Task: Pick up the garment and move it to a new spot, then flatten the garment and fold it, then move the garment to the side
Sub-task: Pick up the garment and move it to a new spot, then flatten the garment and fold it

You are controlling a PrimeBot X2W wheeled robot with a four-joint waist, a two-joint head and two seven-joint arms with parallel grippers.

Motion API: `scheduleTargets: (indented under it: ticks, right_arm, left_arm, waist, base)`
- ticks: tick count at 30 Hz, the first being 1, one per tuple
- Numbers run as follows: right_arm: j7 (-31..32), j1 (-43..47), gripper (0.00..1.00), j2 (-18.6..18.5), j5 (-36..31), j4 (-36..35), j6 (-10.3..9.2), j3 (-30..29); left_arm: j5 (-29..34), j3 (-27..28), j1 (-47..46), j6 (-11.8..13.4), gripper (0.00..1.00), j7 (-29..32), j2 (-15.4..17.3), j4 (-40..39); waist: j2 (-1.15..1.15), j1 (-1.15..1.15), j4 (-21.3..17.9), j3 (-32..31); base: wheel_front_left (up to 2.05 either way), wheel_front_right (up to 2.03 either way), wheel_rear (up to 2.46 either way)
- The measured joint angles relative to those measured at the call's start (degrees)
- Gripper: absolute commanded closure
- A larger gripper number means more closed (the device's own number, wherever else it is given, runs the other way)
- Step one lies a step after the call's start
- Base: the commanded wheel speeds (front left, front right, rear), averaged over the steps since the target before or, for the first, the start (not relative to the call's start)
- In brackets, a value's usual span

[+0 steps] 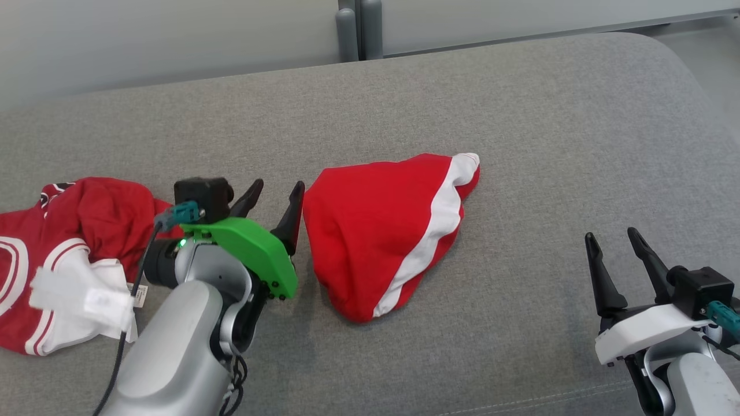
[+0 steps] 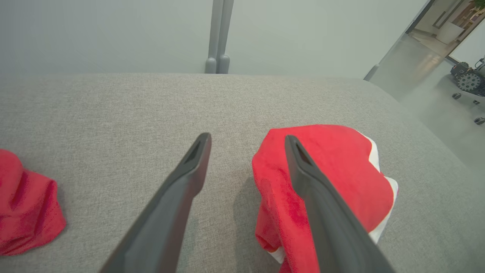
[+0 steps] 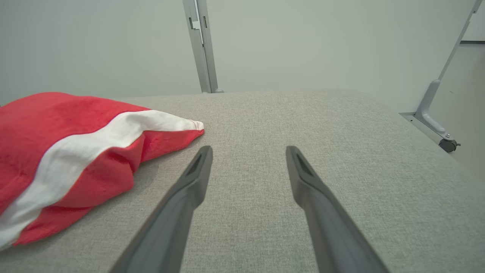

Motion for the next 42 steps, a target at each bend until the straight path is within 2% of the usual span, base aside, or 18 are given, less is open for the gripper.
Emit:
scheduleTargets:
  ticks: [5, 8, 11, 19, 24, 35, 42]
  right_arm:
    - [0.00, 0.00, 0.00, -0.54, 0.00, -0.87, 0.00, -0.23]
    - [-0.01, 0.00, 0.00, -1.15, 0.00, -1.15, 0.00, -0.78]
    - [0.00, 0.01, 0.00, -1.81, 0.00, -1.23, 0.00, -1.09]
    - [-0.01, -0.07, 0.00, -1.59, -0.24, -1.54, 0.00, 2.10]
    - [-0.01, -0.19, 0.00, -1.41, -0.43, -1.53, 0.00, 4.38]
    - [0.00, -0.52, 0.00, -1.43, -0.40, -1.22, 0.00, 4.48]
    - [0.00, -0.82, 0.00, -1.04, -0.34, -1.08, 0.00, 4.46]
  left_arm:
    - [-0.37, 1.53, 5.75, 0.18, 0.00, -2.93, -1.05, -1.05]
    - [-2.91, 2.48, 10.21, 0.38, 0.00, -4.19, -3.52, -1.58]
    - [-4.44, 1.11, 14.69, 0.43, 0.00, -4.05, -5.02, -1.29]
    - [-8.16, -2.90, 23.69, 0.45, 0.00, -0.85, -4.57, -0.65]
    - [-10.71, -4.48, 24.58, 0.45, 0.00, 0.19, -4.58, -1.69]
    - [-15.03, -5.48, 23.25, 0.44, 0.00, 0.63, -4.59, -5.04]
    - [-21.24, -7.97, 21.44, 0.43, 0.00, 0.68, -4.59, -7.35]
  waist:
    - [0.00, 0.00, 1.16, -0.54]
    - [0.00, 0.00, 2.21, -0.99]
    - [0.00, 0.00, 3.42, -1.48]
    - [0.00, 0.00, 5.46, -2.66]
    - [0.00, 0.00, 4.63, -2.24]
    - [0.00, 0.00, 0.67, -0.97]
    - [0.00, 0.00, -1.98, -0.01]
  base:
    - [0.00, 0.00, 0.00]
    - [0.00, 0.00, 0.00]
    - [0.00, 0.00, 0.00]
    - [0.00, 0.00, 0.00]
    - [0.00, 0.00, 0.00]
    - [0.00, 0.00, 0.00]
    - [0.00, 0.00, 0.00]
